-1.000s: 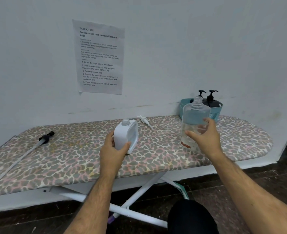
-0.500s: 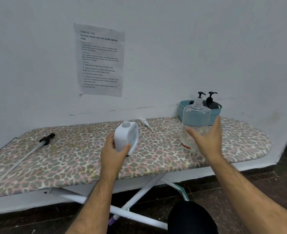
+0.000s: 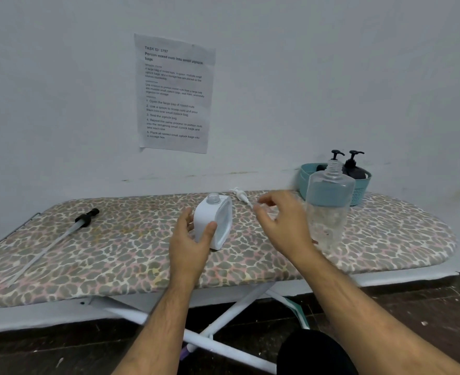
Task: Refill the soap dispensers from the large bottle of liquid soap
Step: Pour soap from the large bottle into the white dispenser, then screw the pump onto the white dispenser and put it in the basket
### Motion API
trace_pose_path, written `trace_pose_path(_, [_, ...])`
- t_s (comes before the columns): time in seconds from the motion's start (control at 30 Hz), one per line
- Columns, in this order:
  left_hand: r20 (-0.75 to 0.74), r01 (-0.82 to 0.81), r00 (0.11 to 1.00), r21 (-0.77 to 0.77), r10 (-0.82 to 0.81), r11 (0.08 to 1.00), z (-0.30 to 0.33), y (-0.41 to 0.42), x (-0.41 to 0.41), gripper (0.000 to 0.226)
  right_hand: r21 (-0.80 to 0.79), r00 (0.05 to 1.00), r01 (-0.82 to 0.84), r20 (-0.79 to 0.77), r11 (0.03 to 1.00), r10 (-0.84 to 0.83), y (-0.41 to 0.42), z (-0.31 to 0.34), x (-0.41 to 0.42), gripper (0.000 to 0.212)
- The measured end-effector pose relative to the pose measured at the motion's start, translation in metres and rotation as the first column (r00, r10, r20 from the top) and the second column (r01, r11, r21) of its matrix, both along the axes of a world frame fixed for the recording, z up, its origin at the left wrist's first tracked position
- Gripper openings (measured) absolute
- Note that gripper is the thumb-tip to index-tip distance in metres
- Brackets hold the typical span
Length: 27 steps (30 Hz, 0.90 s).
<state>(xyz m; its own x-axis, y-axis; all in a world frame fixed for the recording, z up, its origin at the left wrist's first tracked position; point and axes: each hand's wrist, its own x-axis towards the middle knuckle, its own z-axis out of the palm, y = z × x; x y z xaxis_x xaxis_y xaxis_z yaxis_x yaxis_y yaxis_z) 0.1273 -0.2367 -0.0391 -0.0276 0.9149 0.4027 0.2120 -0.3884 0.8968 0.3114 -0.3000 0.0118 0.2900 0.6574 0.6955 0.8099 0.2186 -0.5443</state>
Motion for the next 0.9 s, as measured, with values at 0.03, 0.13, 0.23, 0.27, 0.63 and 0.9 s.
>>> trace_pose_path(0.03, [-0.007,0.027,1.000,-0.007,-0.027,1.000,0.000,0.000,0.000,0.074,-0.065,1.000,-0.018,-0.024,0.998,0.017,0.010,-0.002,-0.003,0.014])
trace_pose_path(0.13, [-0.002,0.089,0.996,-0.022,-0.089,0.996,-0.003,0.003,-0.002,0.081,-0.235,0.980,-0.048,-0.197,0.971,0.001,0.043,-0.007,-0.002,0.008])
trace_pose_path(0.23, [0.045,0.132,0.991,-0.054,-0.130,0.990,-0.004,0.005,-0.004,0.090,-0.317,0.957,-0.021,-0.280,0.948,-0.072,0.078,-0.013,0.010,0.009])
trace_pose_path(0.27, [0.053,0.145,0.989,-0.065,-0.142,0.987,-0.005,0.007,-0.005,0.091,-0.340,0.956,-0.008,-0.277,0.940,-0.092,0.089,-0.015,0.014,0.012])
trace_pose_path(0.63, [0.074,0.233,0.971,-0.111,-0.226,0.966,-0.009,0.020,-0.006,0.082,-0.522,0.969,0.072,-0.163,0.850,-0.183,0.188,-0.027,0.041,0.053])
trace_pose_path(0.9, [0.023,0.238,0.971,-0.116,-0.237,0.964,-0.015,0.027,-0.005,0.085,-0.633,0.972,0.205,0.042,0.747,-0.231,0.235,-0.039,0.046,0.057])
